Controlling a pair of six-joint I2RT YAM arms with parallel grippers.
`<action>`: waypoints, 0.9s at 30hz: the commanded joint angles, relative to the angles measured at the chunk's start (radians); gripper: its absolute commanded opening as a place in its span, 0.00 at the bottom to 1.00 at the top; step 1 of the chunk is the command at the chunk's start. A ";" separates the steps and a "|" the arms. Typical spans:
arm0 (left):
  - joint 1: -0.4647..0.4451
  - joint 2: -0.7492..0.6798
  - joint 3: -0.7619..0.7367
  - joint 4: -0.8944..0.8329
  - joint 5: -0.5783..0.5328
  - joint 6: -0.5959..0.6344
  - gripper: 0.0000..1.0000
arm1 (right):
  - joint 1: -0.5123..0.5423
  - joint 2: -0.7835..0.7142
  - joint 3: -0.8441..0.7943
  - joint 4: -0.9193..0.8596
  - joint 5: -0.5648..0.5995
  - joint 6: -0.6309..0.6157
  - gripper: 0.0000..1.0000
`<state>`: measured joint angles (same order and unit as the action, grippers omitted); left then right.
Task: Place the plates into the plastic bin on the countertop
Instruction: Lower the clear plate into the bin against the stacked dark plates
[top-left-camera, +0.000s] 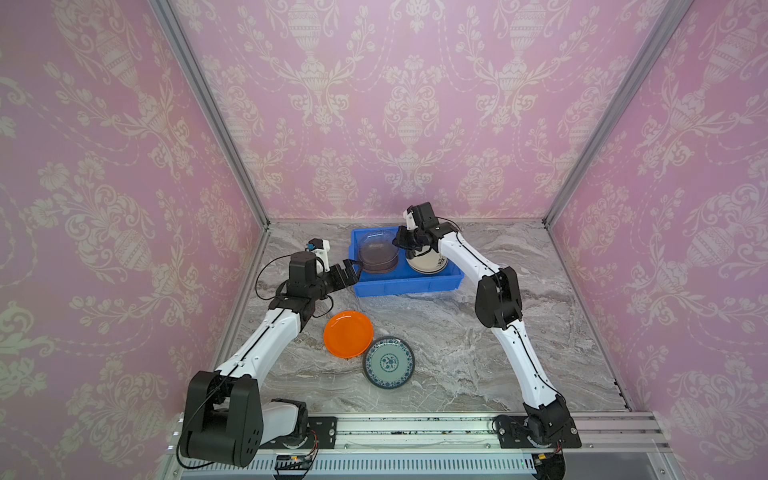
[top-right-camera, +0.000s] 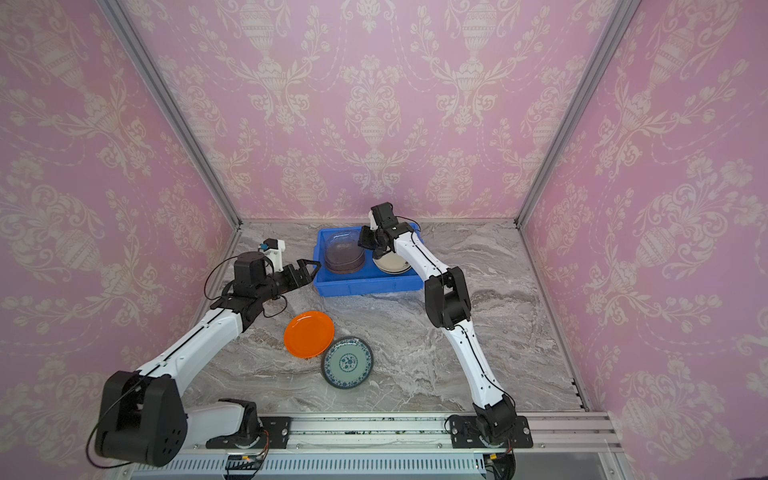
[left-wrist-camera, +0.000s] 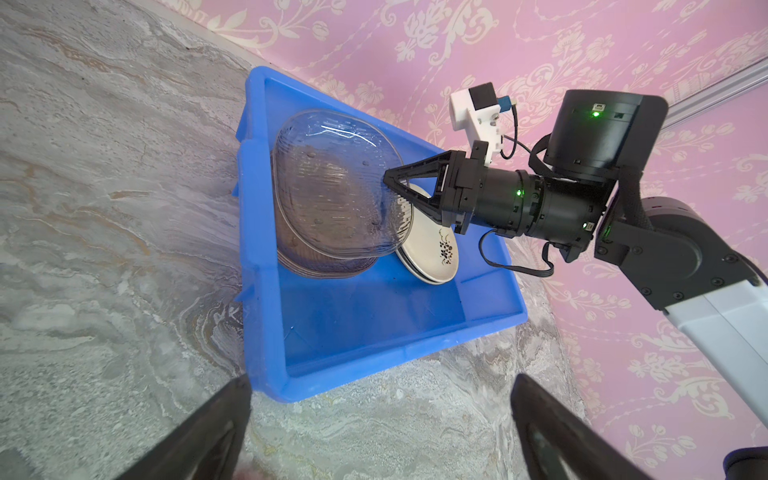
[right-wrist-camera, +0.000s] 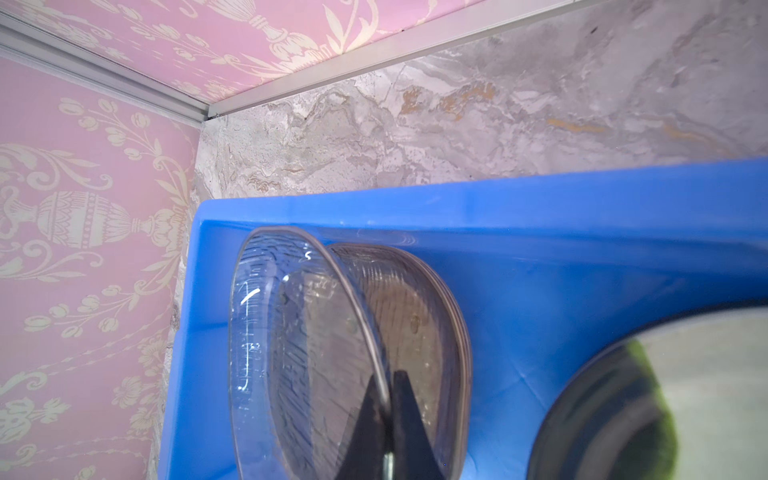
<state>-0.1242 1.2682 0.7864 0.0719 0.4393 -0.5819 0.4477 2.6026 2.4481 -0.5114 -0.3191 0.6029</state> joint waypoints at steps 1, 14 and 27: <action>0.010 0.009 -0.015 0.033 0.013 -0.007 0.99 | 0.011 0.029 0.052 -0.012 0.024 0.030 0.00; 0.015 0.005 -0.017 0.032 0.017 -0.015 0.99 | 0.022 0.044 0.054 -0.028 0.071 0.050 0.11; 0.016 0.019 -0.016 0.054 0.037 -0.038 0.97 | 0.042 0.024 0.053 -0.067 0.162 0.033 0.23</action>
<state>-0.1188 1.2720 0.7803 0.1089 0.4503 -0.6025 0.4789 2.6160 2.4733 -0.5411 -0.2058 0.6510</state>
